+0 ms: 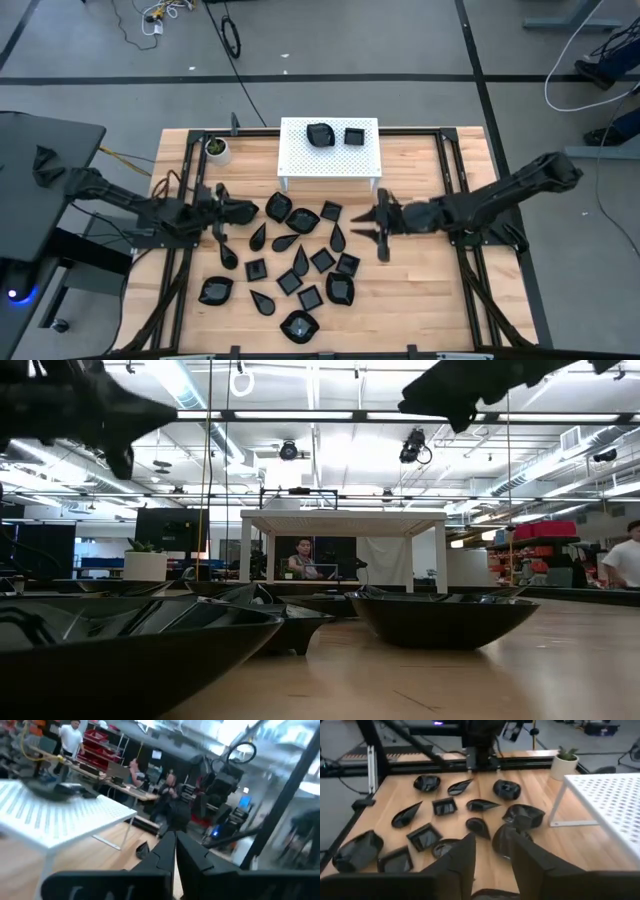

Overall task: Pick & Place Mini shaped plates
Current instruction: Put the black drop-shaped plate on the shelf

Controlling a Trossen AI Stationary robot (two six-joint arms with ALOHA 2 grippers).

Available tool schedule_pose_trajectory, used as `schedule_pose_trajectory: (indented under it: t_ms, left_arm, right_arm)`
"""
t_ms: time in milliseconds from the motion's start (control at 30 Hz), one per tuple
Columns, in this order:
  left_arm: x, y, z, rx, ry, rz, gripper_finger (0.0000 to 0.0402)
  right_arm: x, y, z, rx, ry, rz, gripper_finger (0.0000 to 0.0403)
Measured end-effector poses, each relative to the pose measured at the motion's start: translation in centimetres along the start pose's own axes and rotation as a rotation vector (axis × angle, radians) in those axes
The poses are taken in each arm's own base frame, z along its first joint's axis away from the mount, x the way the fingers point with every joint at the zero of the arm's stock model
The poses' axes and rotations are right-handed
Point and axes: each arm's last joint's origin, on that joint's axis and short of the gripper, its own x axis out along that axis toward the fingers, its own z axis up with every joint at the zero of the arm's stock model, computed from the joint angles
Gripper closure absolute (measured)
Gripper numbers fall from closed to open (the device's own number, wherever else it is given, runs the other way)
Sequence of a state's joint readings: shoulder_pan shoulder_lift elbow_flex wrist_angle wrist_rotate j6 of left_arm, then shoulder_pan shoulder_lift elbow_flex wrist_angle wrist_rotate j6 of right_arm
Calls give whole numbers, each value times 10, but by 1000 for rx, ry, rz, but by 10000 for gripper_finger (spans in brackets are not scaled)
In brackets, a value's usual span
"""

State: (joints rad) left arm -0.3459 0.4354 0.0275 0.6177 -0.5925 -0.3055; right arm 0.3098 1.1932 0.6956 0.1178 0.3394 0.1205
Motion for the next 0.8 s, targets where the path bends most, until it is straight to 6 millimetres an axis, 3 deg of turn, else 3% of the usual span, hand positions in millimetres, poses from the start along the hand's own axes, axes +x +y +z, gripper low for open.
schedule_pose_trajectory:
  t_ms: [200,367,500,633,800]
  left_arm:
    - [36,-44,15,178,98,40,397]
    - [70,-89,14,339,311,100,397]
    - [84,-118,15,328,476,137,396]
    - [85,-138,14,274,673,122,390]
    - [76,-148,1,97,870,118,393]
  right_arm:
    - [7,13,-13,-46,32,-76,299]
    - [11,13,-16,-51,46,-107,306]
    - [11,14,-16,-45,42,-105,310]
    - [11,14,-14,-37,31,-101,310]
    - [11,15,-13,-19,16,-99,310]
